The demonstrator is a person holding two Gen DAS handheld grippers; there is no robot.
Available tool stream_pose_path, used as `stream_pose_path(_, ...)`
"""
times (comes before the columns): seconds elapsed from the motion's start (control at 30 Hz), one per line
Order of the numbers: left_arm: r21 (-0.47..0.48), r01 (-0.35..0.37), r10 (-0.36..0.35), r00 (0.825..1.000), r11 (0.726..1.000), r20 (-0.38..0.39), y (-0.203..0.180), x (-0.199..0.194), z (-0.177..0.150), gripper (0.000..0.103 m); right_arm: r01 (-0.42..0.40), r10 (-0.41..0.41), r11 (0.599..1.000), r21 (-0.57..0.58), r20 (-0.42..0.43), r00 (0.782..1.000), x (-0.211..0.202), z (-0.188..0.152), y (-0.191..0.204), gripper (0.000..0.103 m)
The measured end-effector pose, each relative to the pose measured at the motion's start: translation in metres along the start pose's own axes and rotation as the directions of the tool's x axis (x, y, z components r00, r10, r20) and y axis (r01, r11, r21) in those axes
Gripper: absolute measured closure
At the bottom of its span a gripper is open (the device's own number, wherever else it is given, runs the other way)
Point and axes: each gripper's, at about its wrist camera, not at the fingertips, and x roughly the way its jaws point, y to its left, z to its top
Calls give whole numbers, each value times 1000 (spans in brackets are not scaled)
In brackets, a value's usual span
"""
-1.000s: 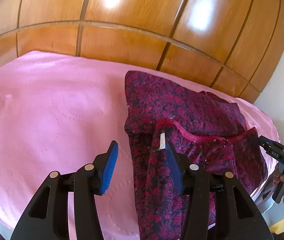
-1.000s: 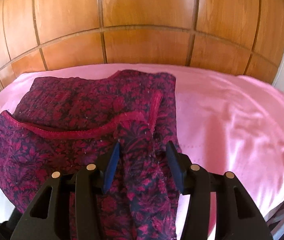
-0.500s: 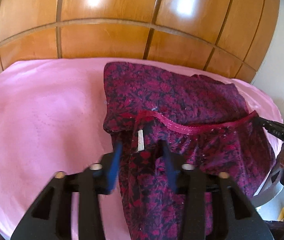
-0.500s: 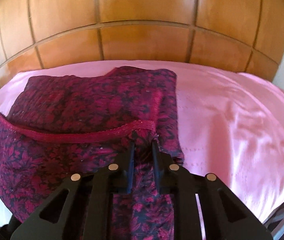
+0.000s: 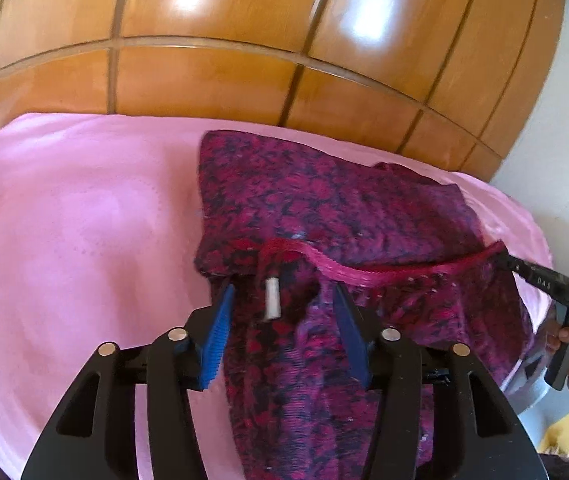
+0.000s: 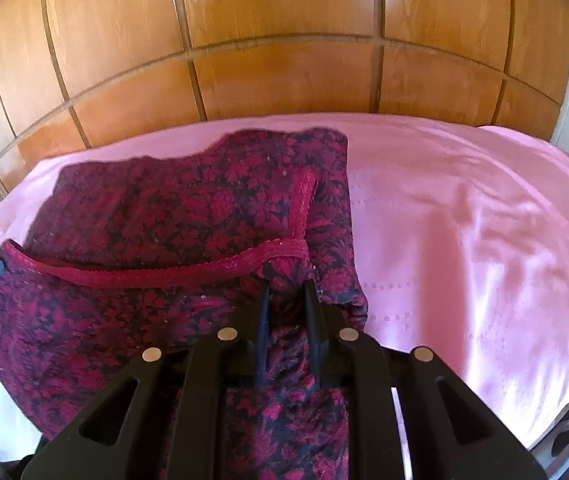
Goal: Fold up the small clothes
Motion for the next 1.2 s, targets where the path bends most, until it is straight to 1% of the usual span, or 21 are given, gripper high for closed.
stream_pose_path(0.03, 5, 11, -11, 1000, 1000, -15, -1, 3, 0, 75, 4, -4, 1000, 1, 7, 1000, -2, 1, 0, 89)
stream_pose_path(0.07, 10, 4, -4, 1000, 1000, -26, -2, 7, -1, 77, 12, -12, 1000, 4, 8, 1000, -2, 1, -2, 89)
stream_pose_path(0.1, 10, 0, 0, 999, 1000, -38, -2, 13, -3, 81, 18, -18, 1000, 7, 1, 1000, 0, 1, -3, 89)
stream_pose_path(0.17, -16, 7, -8, 998, 1000, -61, 3, 23, -4, 87, 25, -24, 999, 25, -37, 999, 15, -3, -8, 89)
stream_pose_path(0.2, -22, 0, -1, 998, 1000, -60, 4, 24, -5, 89, 22, -20, 999, 30, -52, 998, 22, -5, -10, 89)
stream_pose_path(0.27, -26, -14, 12, 999, 1000, -48, 4, 23, -7, 90, 29, -28, 999, 27, -61, 998, 33, -8, -10, 89)
stream_pose_path(0.37, -21, -45, 44, 999, 999, -16, 0, 13, -8, 90, 28, -26, 999, 28, -65, 998, 35, -7, -9, 86)
stream_pose_path(0.4, -7, -61, 61, 998, 998, -1, -4, 9, -8, 90, 29, -27, 999, 24, -64, 998, 35, -7, -9, 79)
stream_pose_path(0.43, 10, -84, 84, 996, 996, 12, -9, 5, -9, 90, 43, -41, 999, 19, -71, 997, 36, -7, -10, 65)
stream_pose_path(0.47, 21, -93, 92, 996, 995, 19, -11, 2, -8, 90, 41, -39, 999, 25, -78, 996, 36, -8, -10, 64)
stream_pose_path(0.5, 36, -109, 108, 994, 993, 30, -16, 0, -8, 90, 23, -19, 999, 44, -82, 996, 37, -10, -14, 64)
stream_pose_path(0.6, 71, -151, 148, 988, 986, 53, -25, -5, -9, 90, 13, -8, 998, 65, -84, 996, 36, -12, -17, 66)
stream_pose_path(0.63, 83, -169, 164, 984, 982, 63, -28, -7, -10, 87, 19, -14, 998, 61, -81, 997, 35, -13, -16, 66)
stream_pose_path(0.73, 116, -215, 206, 975, 970, 78, -35, -10, -12, 87, 46, -45, 999, 23, -74, 996, 34, -14, -9, 67)
stream_pose_path(0.87, 116, -250, 241, 967, 961, 86, -33, -16, -18, 87, 64, -64, 998, 2, -75, 995, 33, -14, -4, 68)
stream_pose_path(0.9, 114, -258, 249, 964, 959, 88, -33, -18, -19, 85, 65, -65, 998, 2, -75, 995, 33, -14, -4, 68)
stream_pose_path(0.93, 113, -266, 257, 962, 957, 91, -32, -19, -20, 74, 67, -66, 998, 1, -75, 995, 33, -14, -5, 68)
stream_pose_path(1.0, 109, -300, 288, 951, 948, 112, -31, -24, -23, 61, 71, -70, 998, -1, -76, 995, 33, -14, -5, 68)
stream_pose_path(1.03, 108, -308, 296, 948, 945, 118, -30, -26, -24, 61, 73, -73, 997, -3, -76, 994, 33, -14, -5, 68)
stream_pose_path(1.2, 103, -310, 297, 947, 945, 118, -26, -30, -25, 61, 79, -79, 997, -5, -79, 994, 34, -14, -4, 68)
